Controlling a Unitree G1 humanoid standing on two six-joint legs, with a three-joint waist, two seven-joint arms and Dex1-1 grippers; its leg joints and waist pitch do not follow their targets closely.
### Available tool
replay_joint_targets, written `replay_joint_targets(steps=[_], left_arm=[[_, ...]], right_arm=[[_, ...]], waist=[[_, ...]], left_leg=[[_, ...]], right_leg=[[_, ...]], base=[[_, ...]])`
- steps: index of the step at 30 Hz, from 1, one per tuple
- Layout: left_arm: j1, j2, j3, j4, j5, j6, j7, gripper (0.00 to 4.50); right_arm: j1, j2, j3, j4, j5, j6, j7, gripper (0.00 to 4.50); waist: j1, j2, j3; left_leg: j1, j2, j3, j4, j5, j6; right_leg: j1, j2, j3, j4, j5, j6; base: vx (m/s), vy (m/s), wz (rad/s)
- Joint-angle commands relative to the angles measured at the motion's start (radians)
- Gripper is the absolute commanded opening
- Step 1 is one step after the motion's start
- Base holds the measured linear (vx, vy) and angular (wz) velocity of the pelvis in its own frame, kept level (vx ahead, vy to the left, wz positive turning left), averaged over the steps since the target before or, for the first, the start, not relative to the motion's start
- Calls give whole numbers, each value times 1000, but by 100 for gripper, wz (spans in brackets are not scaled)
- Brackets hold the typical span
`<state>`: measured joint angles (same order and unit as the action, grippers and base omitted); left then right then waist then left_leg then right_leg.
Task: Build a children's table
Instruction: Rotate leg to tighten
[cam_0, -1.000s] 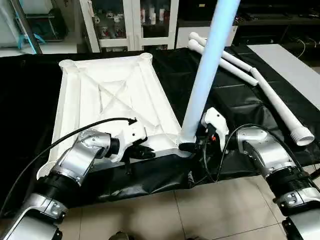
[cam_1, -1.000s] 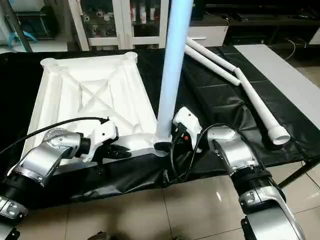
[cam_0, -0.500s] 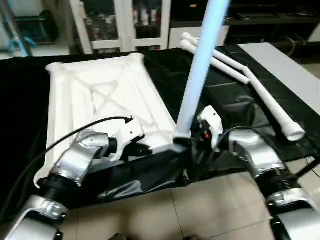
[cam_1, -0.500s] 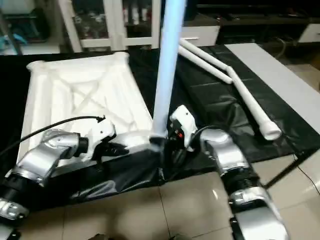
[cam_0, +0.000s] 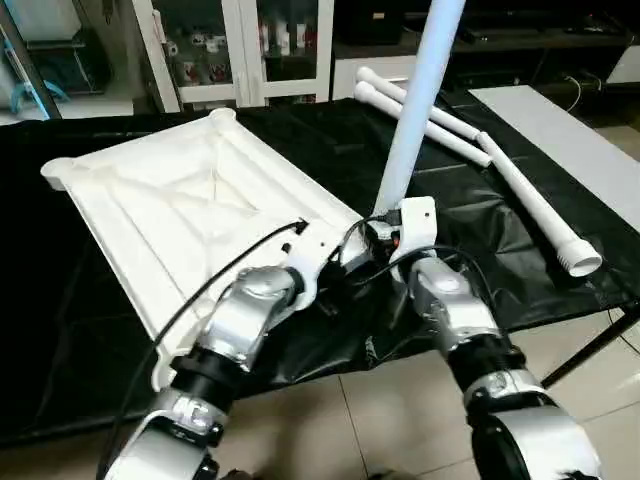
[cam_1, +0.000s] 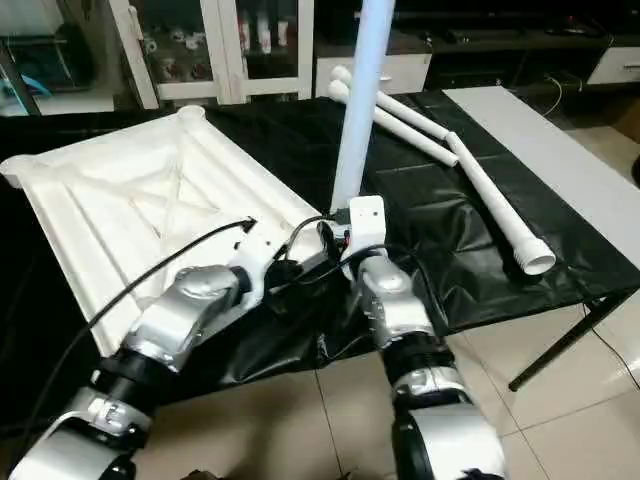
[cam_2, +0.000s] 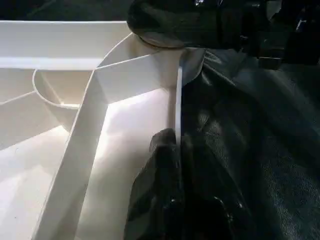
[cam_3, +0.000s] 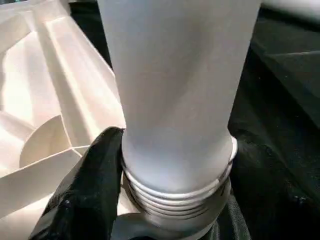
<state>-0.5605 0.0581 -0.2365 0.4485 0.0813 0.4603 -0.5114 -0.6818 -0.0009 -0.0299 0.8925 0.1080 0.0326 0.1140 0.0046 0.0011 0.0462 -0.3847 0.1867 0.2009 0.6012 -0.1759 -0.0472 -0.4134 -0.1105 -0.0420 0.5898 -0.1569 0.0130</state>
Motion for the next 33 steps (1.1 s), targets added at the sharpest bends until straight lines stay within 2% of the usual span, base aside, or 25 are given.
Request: replay_joint_targets(steps=[1,2,4,7,8,9,10,11,14,15,16,17,18,20,22,24,27,30,33], left_arm=[[-16,-32,-8,14,-13,-15,21,0],[-11,-8,-14,5,-10,-21,-6,0],[3,35,-24,-14,-7,-18,-52,0],[24,83,-39,-41,-8,-24,-112,0],[36,109,-49,-56,-4,-24,-140,0],[60,169,-77,-90,5,-54,-208,0],[61,173,-78,-92,5,-56,-213,0],[89,220,-80,-139,-14,-41,-277,0],[132,297,-96,-215,-51,-46,-402,0],[132,297,-96,-215,-51,-46,-402,0],[157,335,-100,-253,-82,-64,-474,0],[157,335,-100,-253,-82,-64,-474,0],[165,350,-102,-268,-100,-67,-501,0],[173,366,-105,-283,-117,-67,-530,0],[179,397,-113,-299,-132,-62,-579,0],[182,414,-116,-308,-136,-60,-604,0],[181,421,-114,-310,-135,-60,-612,0],[176,417,-112,-303,-132,-61,-605,0],[175,417,-111,-302,-132,-63,-604,0]], right_arm=[[-7,59,51,50,-14,9,36,272],[-5,49,54,37,-10,8,76,272],[13,27,62,-8,5,16,174,328],[38,-3,73,-70,15,35,244,342],[52,-22,84,-103,13,43,274,356],[81,-74,112,-172,9,74,345,368],[82,-77,114,-176,9,76,349,368],[114,-141,142,-250,6,107,421,378],[160,-245,184,-363,30,171,588,401],[160,-245,184,-363,30,171,588,401],[189,-307,200,-425,52,202,695,401],[189,-307,200,-425,52,202,695,401],[201,-329,202,-453,59,216,736,401],[210,-350,203,-475,72,233,778,401],[214,-385,205,-489,84,238,839,401],[212,-400,205,-495,89,240,858,401],[203,-401,202,-482,91,235,864,401],[191,-391,203,-457,90,230,872,368],[195,-394,207,-463,91,241,886,357]], waist=[[-2,-16,-62],[-1,-14,-61],[-2,-14,-62],[0,-15,-63],[4,-11,-63],[4,-12,-62],[2,-11,-61],[5,-6,-63],[7,-7,-64],[9,-6,-64],[10,-2,-64],[13,-2,-66],[15,-3,-66],[25,-3,-64],[30,-9,-62],[31,-5,-59],[30,-8,-58],[30,-10,-59],[31,-11,-61]], left_leg=[[17,26,-23,-84,-403,4],[18,26,-24,-85,-410,5],[16,27,-25,-86,-411,7],[12,28,-22,-86,-385,16],[10,29,-25,-88,-372,17],[9,32,-25,-89,-364,19],[8,33,-24,-91,-363,18],[12,34,-25,-89,-354,9],[14,36,-20,-87,-326,21],[17,37,-19,-87,-321,25],[19,36,-15,-84,-299,33],[20,37,-15,-82,-288,38],[17,36,-13,-82,-264,48],[22,37,-11,-82,-270,42],[23,39,-13,-85,-283,32],[26,40,-13,-87,-308,21],[24,39,-15,-88,-331,2],[24,38,-15,-88,-323,-2],[21,37,-15,-86,-304,4]], right_leg=[[21,-22,12,-90,-449,-122],[20,-23,11,-90,-455,-121],[22,-24,12,-89,-456,-119],[26,-23,15,-85,-414,-132],[30,-23,14,-82,-403,-133],[29,-23,16,-81,-388,-136],[30,-22,17,-78,-377,-145],[32,-21,17,-75,-358,-155],[33,-18,21,-66,-283,-188],[33,-17,21,-66,-271,-195],[32,-16,23,-62,-230,-215],[35,-16,23,-60,-213,-219],[36,-16,24,-55,-183,-230],[34,-17,25,-57,-203,-235],[34,-18,25,-58,-234,-227],[29,-17,26,-61,-265,-221],[29,-20,27,-65,-312,-202],[29,-21,28,-64,-310,-198],[31,-21,28,-62,-290,-200]], base=[[0,0,0],[0,0,0],[0,0,0],[0,0,0],[0,0,0],[0,0,0],[0,0,0],[0,0,0],[0,0,0],[0,0,0],[0,0,0],[0,0,0],[0,0,0],[0,0,0],[0,0,0],[0,0,0],[0,0,0],[0,0,0],[0,0,0]])
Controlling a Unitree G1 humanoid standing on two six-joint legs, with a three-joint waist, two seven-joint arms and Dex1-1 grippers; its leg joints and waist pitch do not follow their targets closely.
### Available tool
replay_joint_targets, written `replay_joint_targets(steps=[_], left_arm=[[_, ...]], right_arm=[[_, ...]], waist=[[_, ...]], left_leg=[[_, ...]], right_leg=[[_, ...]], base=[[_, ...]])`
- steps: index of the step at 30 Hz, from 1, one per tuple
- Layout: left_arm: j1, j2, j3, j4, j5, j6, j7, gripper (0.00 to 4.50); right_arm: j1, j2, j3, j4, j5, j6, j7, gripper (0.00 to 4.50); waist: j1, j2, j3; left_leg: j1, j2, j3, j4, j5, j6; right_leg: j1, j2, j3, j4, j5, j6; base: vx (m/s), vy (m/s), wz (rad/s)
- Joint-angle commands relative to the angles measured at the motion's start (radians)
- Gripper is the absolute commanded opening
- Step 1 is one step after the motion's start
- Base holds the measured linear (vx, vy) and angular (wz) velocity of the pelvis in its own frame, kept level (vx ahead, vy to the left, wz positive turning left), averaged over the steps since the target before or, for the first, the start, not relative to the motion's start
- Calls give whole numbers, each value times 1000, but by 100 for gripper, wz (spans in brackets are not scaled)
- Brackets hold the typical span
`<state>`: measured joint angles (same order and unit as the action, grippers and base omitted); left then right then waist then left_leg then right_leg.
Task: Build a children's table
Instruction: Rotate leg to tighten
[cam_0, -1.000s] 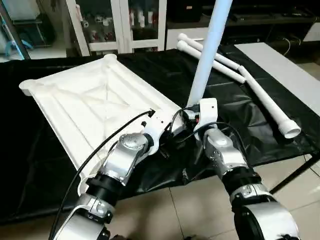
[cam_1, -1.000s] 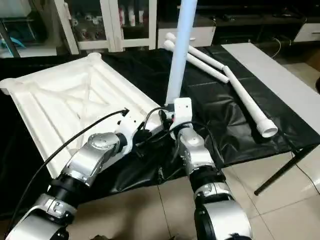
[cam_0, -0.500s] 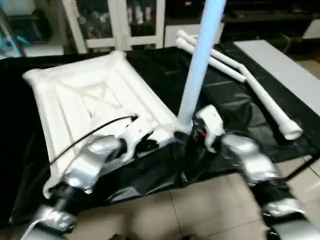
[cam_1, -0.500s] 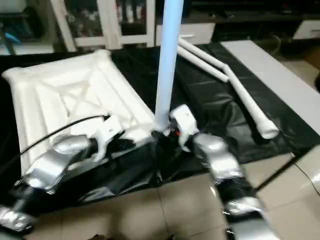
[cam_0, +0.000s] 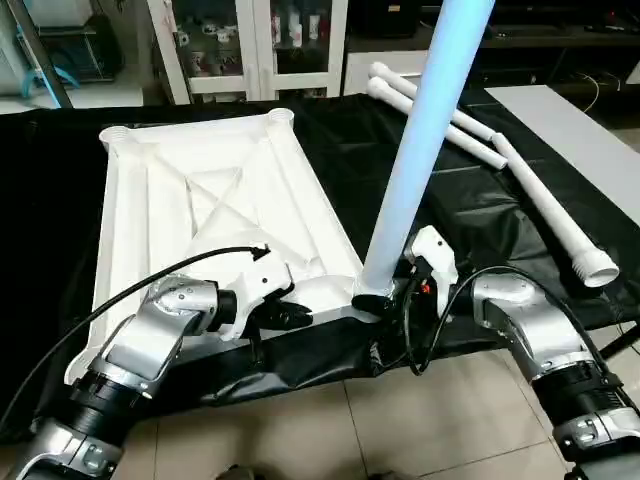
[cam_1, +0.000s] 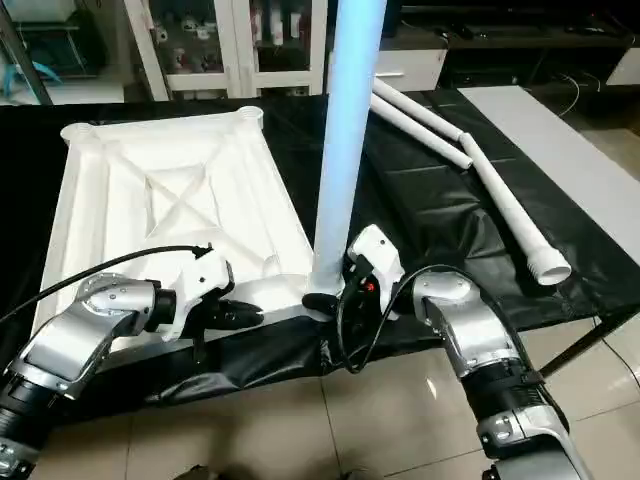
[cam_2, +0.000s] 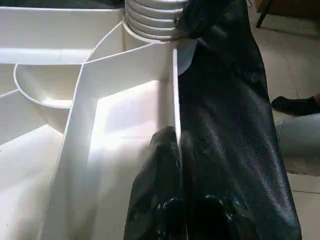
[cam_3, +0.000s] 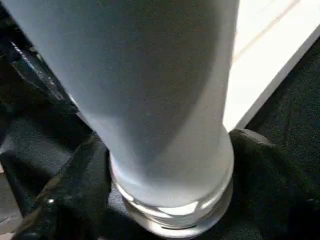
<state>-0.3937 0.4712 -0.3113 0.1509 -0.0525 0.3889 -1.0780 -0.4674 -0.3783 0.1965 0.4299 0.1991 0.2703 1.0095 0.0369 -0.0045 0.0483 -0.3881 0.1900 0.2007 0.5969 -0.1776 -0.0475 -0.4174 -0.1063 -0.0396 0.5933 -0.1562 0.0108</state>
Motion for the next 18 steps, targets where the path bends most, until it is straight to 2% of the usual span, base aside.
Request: replay_joint_targets(steps=[1,7,13,15,18], left_arm=[[7,5,-37,-4,-1,8,-38,0],[4,8,-39,-1,-5,8,-38,0],[2,4,-38,7,-12,15,-44,0],[2,4,-38,7,-12,15,-44,0],[-3,-20,-34,27,-12,15,-20,0]], right_arm=[[-16,-19,-18,-7,-2,10,-2,334],[-9,-27,-17,-18,0,21,12,292],[-16,-13,-26,19,-15,8,-33,280],[-16,-13,-26,19,-15,8,-33,278],[-34,32,-45,85,-50,-30,-154,277]], waist=[[-1,-6,-63],[0,-4,-64],[0,-2,-66],[-1,-3,-64],[-6,-2,-62]], left_leg=[[24,34,-15,-82,-298,5],[25,34,-14,-80,-281,10],[24,33,-13,-78,-260,16],[24,32,-13,-79,-275,12],[26,33,-16,-82,-321,-6]], right_leg=[[36,-25,25,-65,-287,-199],[37,-24,25,-62,-266,-207],[40,-23,24,-59,-232,-220],[39,-24,24,-61,-255,-216],[35,-26,24,-68,-324,-199]], base=[[0,0,0],[0,0,0],[0,0,0],[0,0,0],[0,0,0]])
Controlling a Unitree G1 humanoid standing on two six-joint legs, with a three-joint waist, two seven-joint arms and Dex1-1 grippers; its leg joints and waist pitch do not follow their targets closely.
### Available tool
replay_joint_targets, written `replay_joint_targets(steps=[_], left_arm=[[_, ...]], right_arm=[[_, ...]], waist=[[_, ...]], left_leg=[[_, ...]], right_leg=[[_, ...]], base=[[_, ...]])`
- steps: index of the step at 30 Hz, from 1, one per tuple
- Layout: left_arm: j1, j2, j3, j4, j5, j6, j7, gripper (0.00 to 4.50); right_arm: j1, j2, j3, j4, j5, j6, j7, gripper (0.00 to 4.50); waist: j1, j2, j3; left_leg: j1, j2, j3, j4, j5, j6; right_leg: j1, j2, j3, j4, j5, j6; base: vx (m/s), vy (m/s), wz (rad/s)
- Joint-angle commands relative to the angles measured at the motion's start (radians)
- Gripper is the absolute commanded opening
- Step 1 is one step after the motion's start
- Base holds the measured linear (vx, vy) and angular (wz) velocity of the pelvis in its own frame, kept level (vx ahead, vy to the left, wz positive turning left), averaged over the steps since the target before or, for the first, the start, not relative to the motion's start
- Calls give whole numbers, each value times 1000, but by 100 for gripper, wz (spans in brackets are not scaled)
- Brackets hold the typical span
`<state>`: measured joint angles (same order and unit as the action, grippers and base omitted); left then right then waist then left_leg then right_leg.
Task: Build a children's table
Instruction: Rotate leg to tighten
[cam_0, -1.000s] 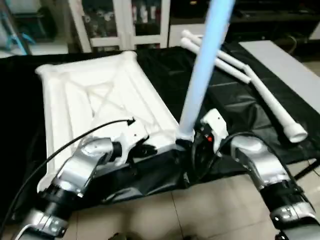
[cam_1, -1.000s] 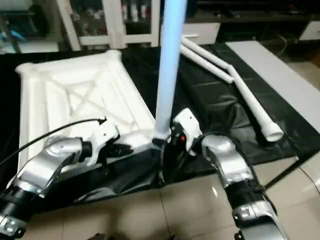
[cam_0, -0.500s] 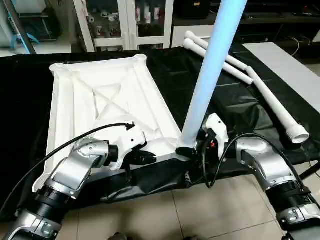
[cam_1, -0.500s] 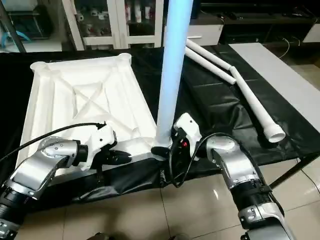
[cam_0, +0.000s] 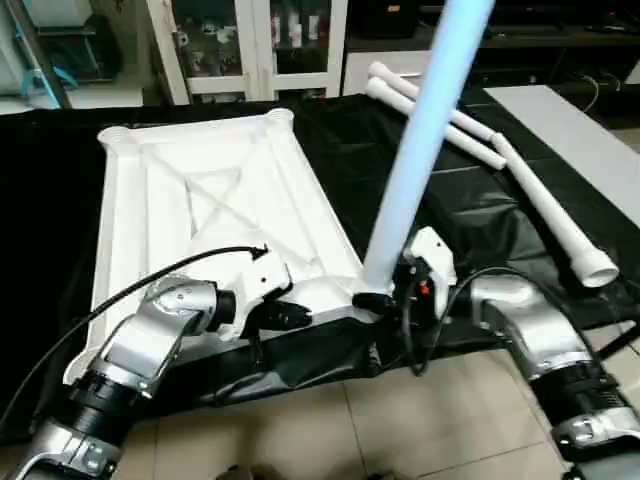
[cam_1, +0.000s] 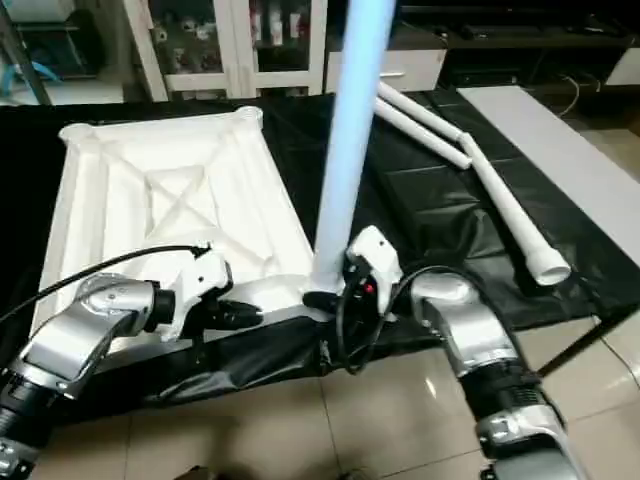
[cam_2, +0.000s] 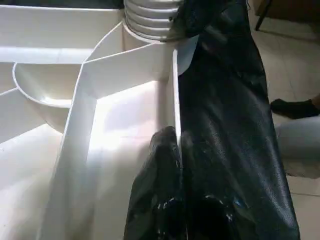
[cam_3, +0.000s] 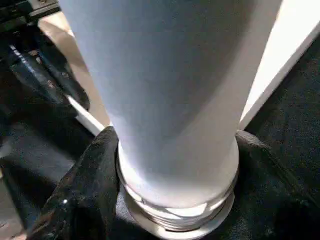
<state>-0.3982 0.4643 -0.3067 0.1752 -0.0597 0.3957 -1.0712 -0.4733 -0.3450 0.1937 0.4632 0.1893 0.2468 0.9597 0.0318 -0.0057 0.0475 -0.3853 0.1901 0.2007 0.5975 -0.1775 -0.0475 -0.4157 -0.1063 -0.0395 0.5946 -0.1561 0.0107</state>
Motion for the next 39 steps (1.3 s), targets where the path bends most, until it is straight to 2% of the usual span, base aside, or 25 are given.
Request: replay_joint_targets(steps=[1,2,3,4,5,7,8,12,13,15,17,18,20,21,23,26,27,29,30,32,34,35,36,38,39], left_arm=[[-12,-42,-37,35,11,5,18,0],[-29,-75,-34,71,28,1,70,0],[-29,-75,-34,71,28,1,70,0],[-47,-105,-29,105,43,3,119,0],[-72,-143,-21,145,57,6,180,0],[-111,-203,-2,200,67,23,272,0],[-132,-235,10,229,74,34,327,0],[-207,-355,54,332,103,55,546,0],[-207,-355,54,332,103,55,546,0],[-232,-386,64,370,119,40,597,0],[-243,-396,65,390,125,25,610,0],[-248,-398,65,402,128,16,616,0],[-248,-394,65,405,129,12,613,0],[-249,-394,65,406,129,12,614,0],[-237,-372,64,392,129,12,593,0],[-203,-316,48,351,124,13,512,0],[-185,-288,41,327,120,17,471,0],[-159,-250,28,291,104,9,394,0],[-152,-240,24,281,99,5,372,0],[-121,-198,10,251,78,-27,282,0],[-86,-148,-10,211,53,-79,178,0],[-85,-146,-11,209,51,-81,174,0],[-62,-115,-16,166,19,-76,107,0],[-48,-82,-26,132,-2,-59,57,0],[-42,-67,-31,118,-5,-52,34,0]], right_arm=[[-41,41,-63,91,-47,-18,-190,277],[-54,84,-81,125,-48,-25,-268,277],[-54,84,-81,125,-48,-25,-268,277],[-66,118,-95,152,-47,-27,-328,276],[-85,163,-122,193,-38,-24,-417,276],[-119,227,-166,266,-19,-21,-554,276],[-140,260,-188,311,-8,-25,-624,276],[-229,372,-228,460,14,-75,-805,275],[-229,372,-228,460,14,-75,-805,275],[-265,409,-242,507,7,-99,-840,275],[-282,430,-236,530,-7,-118,-830,275],[-296,442,-230,549,-22,-141,-813,275],[-309,447,-219,566,-43,-174,-789,275],[-313,447,-220,574,-43,-180,-789,310],[-306,439,-226,556,-26,-187,-739,331],[-275,402,-219,495,-18,-193,-670,355],[-250,375,-216,456,-21,-200,-652,380],[-215,343,-210,398,-14,-196,-606,380],[-206,335,-208,382,-11,-194,-592,397],[-165,294,-196,312,3,-174,-514,407],[-121,245,-173,232,19,-137,-419,419],[-119,243,-172,229,19,-136,-416,419],[-86,197,-147,166,31,-108,-328,419],[-54,146,-124,101,37,-77,-234,419],[-37,121,-112,66,39,-63,-191,419]], waist=[[-5,-2,-59],[-8,-2,-59],[-15,0,-55],[-19,-2,-58],[-23,-2,-56],[-30,-1,-56],[-35,-1,-57],[-40,2,-56],[-38,2,-57],[-39,2,-59],[-38,-6,-59],[-36,-3,-60],[-37,-8,-60],[-35,-6,-59],[-35,-8,-59],[-36,-7,-60],[-43,-6,-59],[-47,-3,-60],[-48,-5,-62],[-45,-3,-63],[-41,2,-63],[-38,3,-63],[-31,5,-66],[-23,7,-65],[-17,7,-68]], left_leg=[[23,30,-17,-84,-345,-16],[21,31,-18,-84,-354,-21],[23,28,-21,-86,-382,-39],[23,28,-25,-86,-406,-51],[29,27,-25,-85,-434,-55],[32,26,-30,-83,-461,-61],[28,25,-31,-85,-463,-59],[43,23,-31,-81,-520,-58],[44,22,-32,-81,-525,-55],[36,23,-33,-87,-513,-47],[32,22,-31,-88,-507,-39],[32,22,-31,-87,-507,-34],[28,21,-31,-87,-497,-28],[28,22,-30,-88,-492,-23],[28,22,-29,-87,-491,-18],[16,23,-32,-91,-469,-8],[6,25,-36,-96,-454,-10],[9,26,-35,-95,-456,-13],[13,28,-33,-94,-448,-10],[15,29,-30,-93,-430,-4],[22,31,-24,-91,-414,4],[21,31,-24,-92,-407,5],[26,34,-20,-91,-375,11],[29,35,-15,-90,-347,18],[36,35,-10,-86,-318,24]], right_leg=[[32,-25,23,-72,-357,-190],[32,-26,23,-73,-371,-186],[25,-25,22,-79,-416,-173],[29,-26,18,-80,-452,-155],[19,-26,19,-88,-482,-145],[18,-29,15,-94,-523,-133],[19,-27,13,-96,-524,-127],[6,-24,4,-109,-544,-112],[8,-23,1,-111,-543,-107],[16,-24,0,-110,-509,-105],[17,-24,-1,-110,-491,-108],[15,-26,1,-109,-491,-110],[18,-28,2,-107,-489,-114],[16,-30,4,-107,-487,-116],[16,-29,4,-107,-490,-116],[25,-31,4,-103,-474,-117],[33,-32,3,-99,-465,-119],[30,-32,4,-98,-457,-128],[29,-31,7,-96,-426,-142],[29,-31,10,-92,-387,-164],[24,-27,14,-87,-338,-188],[28,-26,13,-86,-325,-193],[30,-23,16,-78,-257,-210],[29,-21,18,-74,-222,-221],[27,-20,20,-69,-182,-234]], base=[[0,0,0],[0,0,0],[0,0,0],[0,0,0],[0,0,0],[0,0,0],[0,0,0],[0,0,0],[0,0,0],[0,0,0],[0,0,0],[0,0,0],[0,0,0],[0,0,0],[0,0,0],[0,0,0],[0,0,0],[0,0,0],[0,0,0],[0,0,0],[25,-5,3],[51,-10,6],[0,0,0],[54,-6,10],[55,-6,13]])
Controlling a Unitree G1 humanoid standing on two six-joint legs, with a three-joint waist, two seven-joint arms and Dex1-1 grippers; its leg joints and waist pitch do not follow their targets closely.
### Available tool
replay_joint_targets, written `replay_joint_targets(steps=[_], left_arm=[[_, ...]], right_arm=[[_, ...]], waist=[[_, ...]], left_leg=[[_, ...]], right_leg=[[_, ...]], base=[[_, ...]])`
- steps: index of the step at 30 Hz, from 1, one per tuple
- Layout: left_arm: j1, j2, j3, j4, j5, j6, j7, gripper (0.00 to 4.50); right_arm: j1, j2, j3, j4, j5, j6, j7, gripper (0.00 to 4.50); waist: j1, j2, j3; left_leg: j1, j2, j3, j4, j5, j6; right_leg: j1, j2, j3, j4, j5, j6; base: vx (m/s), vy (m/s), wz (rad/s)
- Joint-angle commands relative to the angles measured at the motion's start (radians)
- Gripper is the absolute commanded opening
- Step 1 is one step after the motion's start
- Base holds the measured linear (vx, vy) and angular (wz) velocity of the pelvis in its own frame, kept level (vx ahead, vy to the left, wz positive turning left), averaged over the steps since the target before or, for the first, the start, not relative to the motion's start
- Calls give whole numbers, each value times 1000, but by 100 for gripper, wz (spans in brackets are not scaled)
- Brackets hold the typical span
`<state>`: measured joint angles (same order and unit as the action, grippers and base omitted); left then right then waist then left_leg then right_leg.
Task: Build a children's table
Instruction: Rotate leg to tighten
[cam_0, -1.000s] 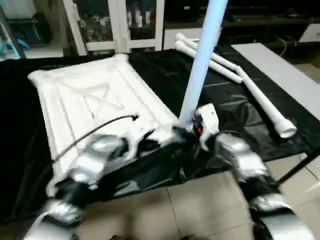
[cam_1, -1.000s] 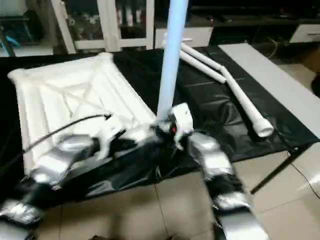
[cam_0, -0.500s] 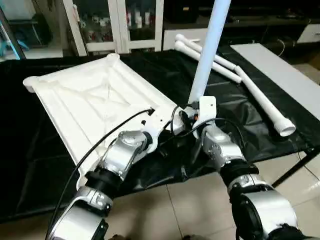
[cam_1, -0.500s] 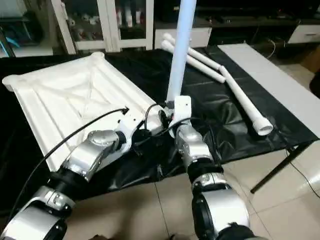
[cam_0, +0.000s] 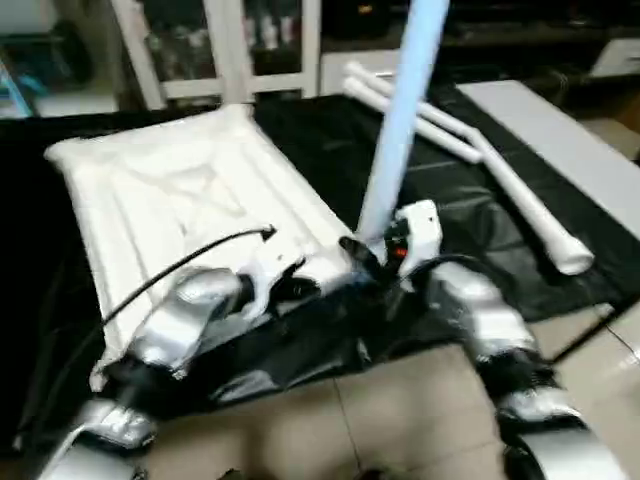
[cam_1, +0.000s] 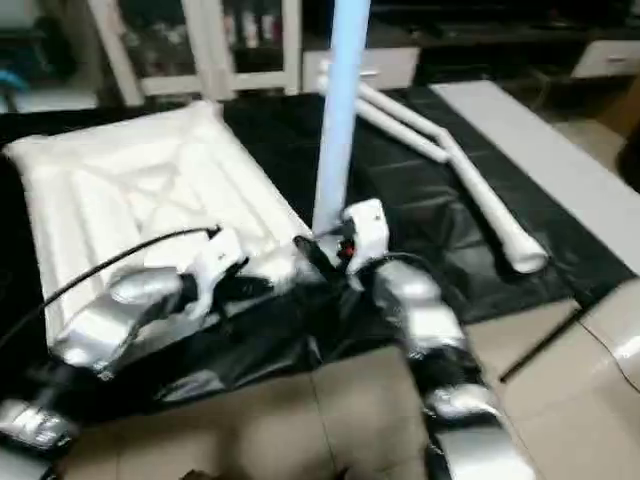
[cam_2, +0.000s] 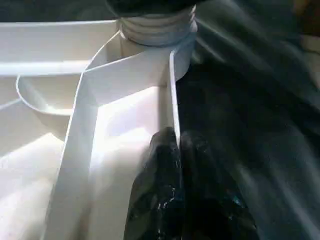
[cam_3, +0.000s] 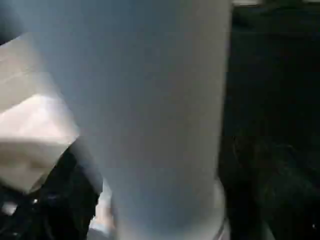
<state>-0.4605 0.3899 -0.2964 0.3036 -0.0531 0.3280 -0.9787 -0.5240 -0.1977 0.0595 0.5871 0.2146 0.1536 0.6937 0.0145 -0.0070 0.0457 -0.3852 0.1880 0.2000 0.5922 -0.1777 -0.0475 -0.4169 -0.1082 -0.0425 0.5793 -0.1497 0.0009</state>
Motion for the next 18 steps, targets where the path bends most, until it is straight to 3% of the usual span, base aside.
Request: replay_joint_targets(steps=[1,3,5,8,10,12,13,18], left_arm=[[24,20,-47,-21,-12,22,-76,0],[32,39,-52,-39,-13,28,-110,0],[39,55,-56,-54,-23,38,-141,0],[45,69,-60,-69,-33,41,-170,0],[49,76,-62,-75,-35,41,-173,0],[49,77,-62,-77,-34,42,-169,0],[49,77,-61,-78,-33,43,-167,0],[50,77,-57,-84,-33,48,-163,0]], right_arm=[[26,-49,31,-87,18,47,112,419],[49,-90,49,-144,33,90,177,419],[63,-124,72,-176,36,112,230,419],[76,-178,109,-205,28,133,313,419],[81,-196,126,-211,14,139,342,419],[82,-201,130,-213,12,142,349,419],[81,-202,132,-213,9,141,351,419],[76,-194,124,-215,15,152,339,380]], waist=[[6,7,-68],[14,7,-70],[18,8,-68],[21,6,-64],[21,6,-59],[19,5,-59],[18,1,-60],[19,3,-62]], left_leg=[[37,36,-5,-77,-278,38],[28,35,-6,-76,-204,56],[28,35,-5,-75,-184,64],[28,36,-6,-79,-239,45],[30,39,-10,-84,-306,16],[32,38,-12,-85,-334,-4],[30,38,-13,-85,-336,-7],[30,37,-12,-83,-302,-2]], right_leg=[[32,-15,25,-48,-142,-236],[44,-16,23,-39,-85,-243],[44,-17,24,-38,-74,-247],[44,-20,23,-46,-166,-237],[40,-23,25,-54,-260,-212],[37,-23,26,-58,-298,-198],[37,-23,26,-59,-300,-193],[38,-22,27,-54,-255,-200]], base=[[52,-2,7],[26,-1,4],[0,0,0],[0,0,0],[0,0,0],[0,0,0],[0,0,0],[0,0,0]])
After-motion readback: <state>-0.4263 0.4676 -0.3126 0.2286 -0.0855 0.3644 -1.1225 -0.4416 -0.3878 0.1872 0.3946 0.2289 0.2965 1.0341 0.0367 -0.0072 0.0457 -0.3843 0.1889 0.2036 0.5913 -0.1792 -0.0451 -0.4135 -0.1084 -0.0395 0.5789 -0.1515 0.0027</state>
